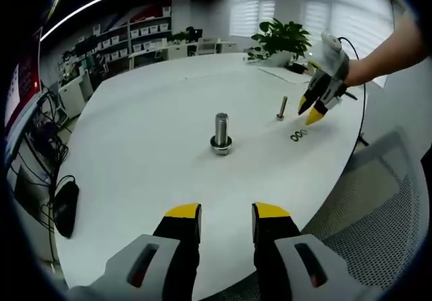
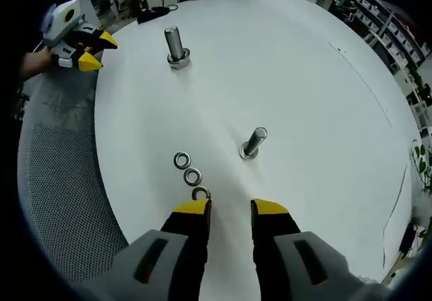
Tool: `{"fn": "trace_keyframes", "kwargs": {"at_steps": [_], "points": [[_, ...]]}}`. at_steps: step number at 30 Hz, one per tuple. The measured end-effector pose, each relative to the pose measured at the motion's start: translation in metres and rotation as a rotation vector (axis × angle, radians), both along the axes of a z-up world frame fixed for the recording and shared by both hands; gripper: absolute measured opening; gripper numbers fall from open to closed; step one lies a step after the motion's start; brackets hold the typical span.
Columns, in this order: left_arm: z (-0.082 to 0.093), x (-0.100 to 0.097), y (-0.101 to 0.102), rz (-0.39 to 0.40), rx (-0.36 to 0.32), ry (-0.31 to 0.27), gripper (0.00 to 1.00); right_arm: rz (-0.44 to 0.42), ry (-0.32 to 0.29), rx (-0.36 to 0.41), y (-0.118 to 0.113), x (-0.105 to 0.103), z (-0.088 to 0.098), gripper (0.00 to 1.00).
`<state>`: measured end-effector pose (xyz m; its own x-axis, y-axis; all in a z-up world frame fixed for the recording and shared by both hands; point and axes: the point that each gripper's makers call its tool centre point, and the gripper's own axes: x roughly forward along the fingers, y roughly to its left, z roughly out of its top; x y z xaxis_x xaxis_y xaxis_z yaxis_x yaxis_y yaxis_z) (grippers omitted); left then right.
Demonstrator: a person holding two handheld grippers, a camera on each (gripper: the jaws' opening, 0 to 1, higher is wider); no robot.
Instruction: Place the washer onto the threaded stud by aligning its center hole with the stud, sliding it down to the base, and recovering from edge contact or off-axis alignment until the washer reaches the visible bottom stop.
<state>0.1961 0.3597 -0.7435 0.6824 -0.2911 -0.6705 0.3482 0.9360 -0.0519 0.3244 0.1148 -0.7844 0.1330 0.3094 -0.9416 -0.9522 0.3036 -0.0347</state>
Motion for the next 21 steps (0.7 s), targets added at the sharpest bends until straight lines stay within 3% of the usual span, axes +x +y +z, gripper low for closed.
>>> {"fn": "trace_keyframes", "kwargs": {"at_steps": [15,21], "points": [[-0.001,0.000,0.000,-0.006,0.001,0.005,0.28,0.025,0.012,0.028,0.010,-0.017,-0.007,0.27],[-0.001,0.000,0.001,0.000,0.001,0.006,0.28,0.066,0.010,-0.007,0.011,-0.021,-0.012,0.27]]}}
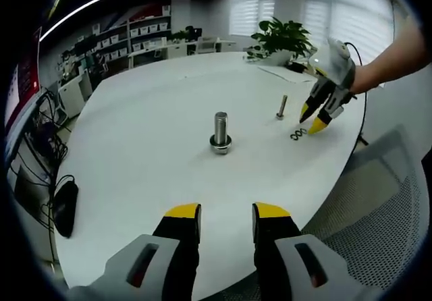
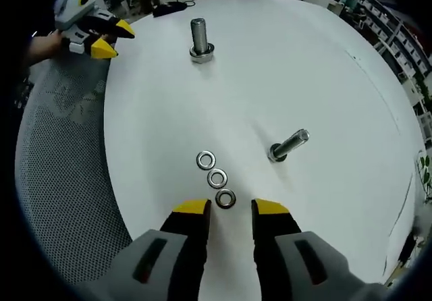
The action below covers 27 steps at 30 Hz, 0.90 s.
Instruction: Place the washer onto the threaded stud by aligning its center hole with the stud, sliding it down to the base, and recovering from edge contact or off-axis alignment until the washer reaches the visible bottom stop.
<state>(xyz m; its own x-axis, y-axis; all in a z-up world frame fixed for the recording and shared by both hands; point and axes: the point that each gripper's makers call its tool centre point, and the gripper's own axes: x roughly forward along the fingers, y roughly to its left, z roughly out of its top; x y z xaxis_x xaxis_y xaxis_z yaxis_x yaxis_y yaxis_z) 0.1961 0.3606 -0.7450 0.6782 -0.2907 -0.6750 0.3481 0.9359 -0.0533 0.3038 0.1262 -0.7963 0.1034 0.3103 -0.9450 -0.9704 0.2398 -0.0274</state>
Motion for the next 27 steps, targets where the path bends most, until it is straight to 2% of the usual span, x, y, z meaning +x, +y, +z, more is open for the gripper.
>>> {"fn": "trace_keyframes", "kwargs": {"at_steps": [11,20,27], "points": [[0.0017,0.0004,-0.0004,0.000,0.000,-0.009,0.28,0.015,0.019,-0.002,0.0019,0.0014,-0.0021,0.25],[0.0025,0.0006,-0.0005,0.000,0.001,-0.011,0.28,0.030,0.032,-0.016,-0.0001,0.0060,-0.0026,0.20],[0.0023,0.0012,-0.0004,0.000,0.000,-0.011,0.28,0.064,0.037,-0.074,0.0011,0.0060,-0.0026,0.18]]}}
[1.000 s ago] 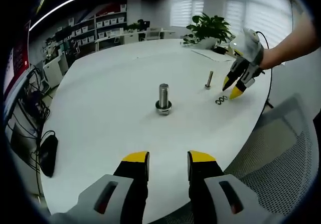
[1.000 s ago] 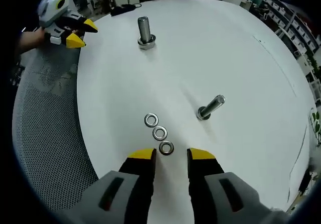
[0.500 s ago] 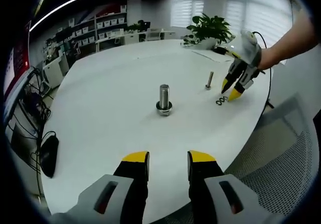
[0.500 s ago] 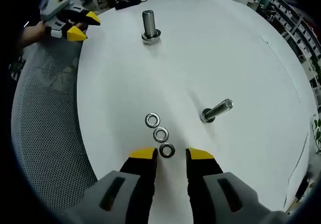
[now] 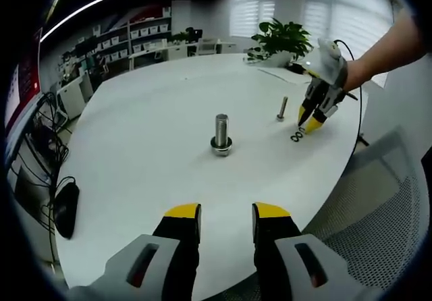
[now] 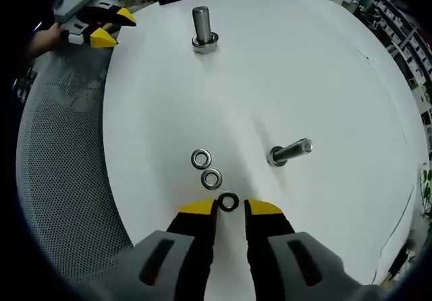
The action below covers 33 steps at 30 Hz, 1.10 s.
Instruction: Place the washer onto the threaded stud by aligning its center hole with the stud, sliding it down to the base, and recovering from edge contact or off-axis alignment until the washer reaches the visible bottom stop.
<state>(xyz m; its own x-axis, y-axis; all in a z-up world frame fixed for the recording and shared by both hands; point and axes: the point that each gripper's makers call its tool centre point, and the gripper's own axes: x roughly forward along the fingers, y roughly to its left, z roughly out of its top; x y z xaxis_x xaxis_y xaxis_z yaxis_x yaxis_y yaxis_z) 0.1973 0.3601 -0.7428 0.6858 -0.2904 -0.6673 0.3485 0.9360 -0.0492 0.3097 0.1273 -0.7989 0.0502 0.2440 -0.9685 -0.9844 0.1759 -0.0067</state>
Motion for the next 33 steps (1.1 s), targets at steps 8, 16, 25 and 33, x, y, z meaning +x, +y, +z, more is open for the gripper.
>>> {"fn": "trace_keyframes", "kwargs": {"at_steps": [8,16,25,33], "points": [[-0.0003,0.0004,0.0009,0.004,-0.001,0.001,0.28,0.018,0.002,-0.077,0.0019,0.0030,-0.0020,0.15],[0.0019,0.0007,0.0009,0.008,-0.006,-0.005,0.28,0.008,-0.005,-0.154,0.0016,0.0018,-0.0016,0.15],[0.0028,0.0019,0.0028,0.016,-0.005,-0.014,0.28,-0.050,-0.021,-0.093,0.0000,0.0020,-0.0010,0.14],[0.0044,0.0029,0.0037,0.022,-0.008,-0.020,0.28,-0.071,-0.026,-0.066,0.0005,0.0036,-0.0010,0.14]]}}
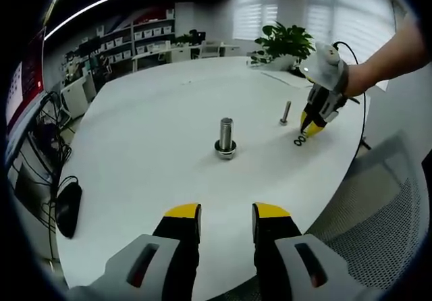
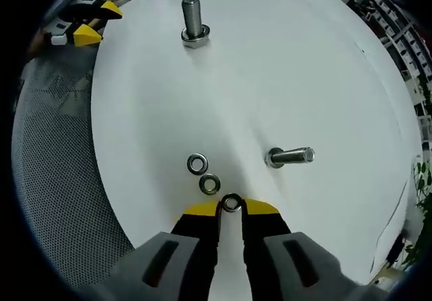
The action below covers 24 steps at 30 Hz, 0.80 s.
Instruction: Place the washer onto the threaded stud by aligning its center hole with the stud, sliding it down to the base, and recovering from edge contact or off-axis alignment until the washer reaches the visible bottom stop.
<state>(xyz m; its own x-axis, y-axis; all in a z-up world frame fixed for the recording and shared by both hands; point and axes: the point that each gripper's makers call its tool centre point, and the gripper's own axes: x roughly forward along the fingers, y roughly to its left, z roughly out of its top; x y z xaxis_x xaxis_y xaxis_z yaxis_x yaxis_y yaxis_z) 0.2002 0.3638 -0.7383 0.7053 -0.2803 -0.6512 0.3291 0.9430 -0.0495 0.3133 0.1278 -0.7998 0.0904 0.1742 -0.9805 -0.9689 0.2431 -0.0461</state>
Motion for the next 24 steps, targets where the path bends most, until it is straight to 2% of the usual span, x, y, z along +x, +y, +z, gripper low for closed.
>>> {"fn": "trace_keyframes", "kwargs": {"at_steps": [11,24], "points": [[-0.0012,-0.0006,-0.0001,0.001,-0.004,0.007,0.29,-0.031,0.003,0.052,-0.0001,-0.0005,0.0009,0.14],[0.0013,0.0006,0.0000,0.007,-0.009,-0.006,0.29,-0.028,0.016,0.036,0.0005,0.0006,-0.0003,0.14]]}}
